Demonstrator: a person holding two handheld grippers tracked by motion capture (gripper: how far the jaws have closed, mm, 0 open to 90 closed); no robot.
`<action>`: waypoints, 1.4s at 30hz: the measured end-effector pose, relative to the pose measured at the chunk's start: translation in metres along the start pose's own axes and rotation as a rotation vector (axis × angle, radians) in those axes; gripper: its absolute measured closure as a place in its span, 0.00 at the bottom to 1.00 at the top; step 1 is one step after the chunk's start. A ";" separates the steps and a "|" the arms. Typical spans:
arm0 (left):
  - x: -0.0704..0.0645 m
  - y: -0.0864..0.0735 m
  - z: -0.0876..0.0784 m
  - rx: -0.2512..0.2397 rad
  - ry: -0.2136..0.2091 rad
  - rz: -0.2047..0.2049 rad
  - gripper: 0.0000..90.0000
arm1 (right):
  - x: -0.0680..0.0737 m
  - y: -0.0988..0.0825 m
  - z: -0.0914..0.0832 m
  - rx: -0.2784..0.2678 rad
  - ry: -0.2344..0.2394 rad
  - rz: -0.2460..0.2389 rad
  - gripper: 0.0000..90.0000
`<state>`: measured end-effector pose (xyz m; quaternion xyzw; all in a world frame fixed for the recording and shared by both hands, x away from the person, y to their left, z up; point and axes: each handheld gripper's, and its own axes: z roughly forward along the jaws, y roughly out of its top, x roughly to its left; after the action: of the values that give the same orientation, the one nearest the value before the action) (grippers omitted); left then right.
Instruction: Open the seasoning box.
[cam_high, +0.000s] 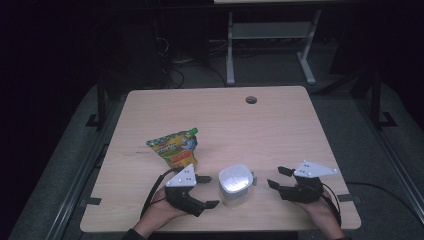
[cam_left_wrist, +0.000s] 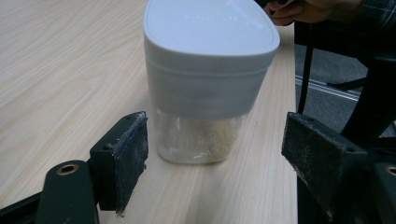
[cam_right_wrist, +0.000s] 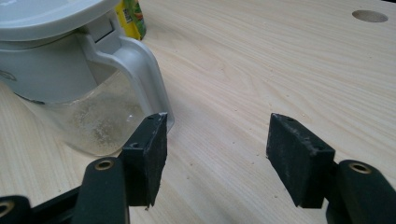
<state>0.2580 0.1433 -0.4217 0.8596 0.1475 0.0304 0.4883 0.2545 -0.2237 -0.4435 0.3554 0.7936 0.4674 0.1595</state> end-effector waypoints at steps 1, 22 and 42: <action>0.001 0.001 0.001 0.000 -0.004 0.003 0.24 | 0.000 0.000 0.000 0.000 0.000 0.001 0.42; 0.005 0.015 0.026 -0.011 -0.024 0.026 0.17 | -0.001 -0.001 0.000 0.005 -0.002 -0.008 0.43; 0.006 0.018 0.026 -0.027 -0.022 0.027 0.20 | -0.002 -0.001 -0.001 0.007 -0.011 -0.007 0.44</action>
<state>0.2728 0.1150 -0.4208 0.8551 0.1303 0.0295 0.5009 0.2549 -0.2263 -0.4441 0.3556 0.7956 0.4620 0.1643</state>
